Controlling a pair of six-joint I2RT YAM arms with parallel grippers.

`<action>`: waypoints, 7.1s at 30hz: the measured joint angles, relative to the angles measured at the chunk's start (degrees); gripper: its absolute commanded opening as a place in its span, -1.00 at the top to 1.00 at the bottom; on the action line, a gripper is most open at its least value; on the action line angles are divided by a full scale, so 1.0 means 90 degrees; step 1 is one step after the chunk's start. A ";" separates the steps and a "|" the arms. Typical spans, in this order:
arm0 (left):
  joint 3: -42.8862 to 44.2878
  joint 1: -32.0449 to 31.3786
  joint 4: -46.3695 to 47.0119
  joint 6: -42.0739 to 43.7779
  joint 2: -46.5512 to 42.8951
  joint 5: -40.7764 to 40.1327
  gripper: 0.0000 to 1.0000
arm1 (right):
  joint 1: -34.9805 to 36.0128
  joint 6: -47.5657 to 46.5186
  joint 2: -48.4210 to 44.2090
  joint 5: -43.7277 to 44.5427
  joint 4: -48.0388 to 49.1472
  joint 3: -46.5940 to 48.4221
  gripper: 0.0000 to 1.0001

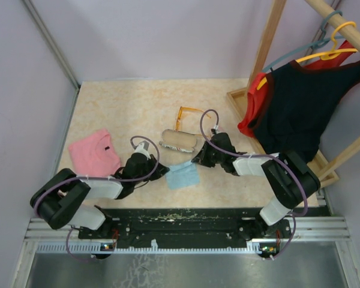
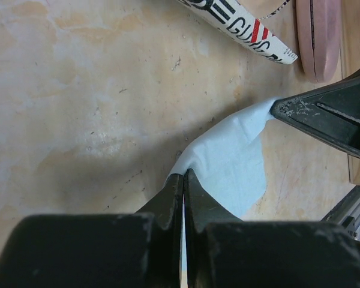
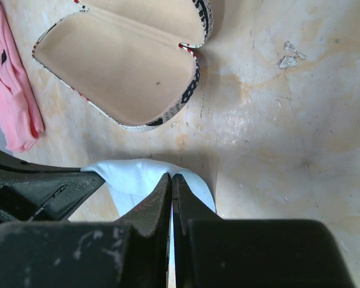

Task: Organize the sunglasses
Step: Fold the glasses cleaning cloth at the center of the board.

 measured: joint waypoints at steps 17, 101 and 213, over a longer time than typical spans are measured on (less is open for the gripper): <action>0.0287 0.0442 -0.0017 0.0364 0.0002 0.0561 0.97 | 0.0000 0.0024 -0.0284 0.0114 0.0214 -0.0080 1.00; -0.0619 0.0447 -0.0289 0.0420 -0.0478 0.1676 0.79 | 0.0641 0.0435 -0.1083 0.0172 -0.0192 -0.1336 1.00; 0.0952 0.0648 -0.1464 0.2382 -0.1052 -0.0270 0.15 | 0.0828 -0.1052 -0.1197 0.2130 -0.1416 0.0398 0.31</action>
